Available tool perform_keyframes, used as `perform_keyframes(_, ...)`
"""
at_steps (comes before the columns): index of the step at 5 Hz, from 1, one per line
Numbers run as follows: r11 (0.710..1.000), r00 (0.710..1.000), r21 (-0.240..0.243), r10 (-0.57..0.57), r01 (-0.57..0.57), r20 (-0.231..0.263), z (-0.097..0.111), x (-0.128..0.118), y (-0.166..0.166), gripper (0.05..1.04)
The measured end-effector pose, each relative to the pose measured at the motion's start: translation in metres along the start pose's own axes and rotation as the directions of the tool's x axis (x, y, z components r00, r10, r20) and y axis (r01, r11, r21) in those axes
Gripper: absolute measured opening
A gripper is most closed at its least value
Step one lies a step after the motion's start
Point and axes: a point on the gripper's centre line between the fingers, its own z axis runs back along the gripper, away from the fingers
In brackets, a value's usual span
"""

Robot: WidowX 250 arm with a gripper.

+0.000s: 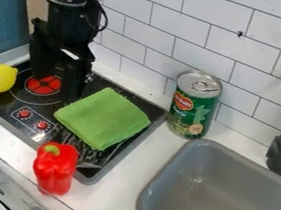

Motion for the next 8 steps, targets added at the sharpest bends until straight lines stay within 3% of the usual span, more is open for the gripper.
perform_keyframes(1,1.0,1.0,-0.009,-0.002,0.002,-0.024,-0.007,-0.001,-0.001,1.009)
perform_keyframes(3,0.998,0.997,-0.031,-0.059,0.06,0.039,-0.012,0.019,-0.014,1.009)
perform_keyframes(4,0.995,0.998,-0.079,-0.063,0.062,-0.014,-0.035,0.03,-0.018,1.009)
perform_keyframes(5,0.993,0.998,-0.097,-0.063,0.06,-0.026,-0.048,0.037,-0.024,1.009)
perform_keyframes(8,0.998,0.999,-0.06,-0.019,0.016,-0.035,-0.063,0.049,-0.015,1.009)
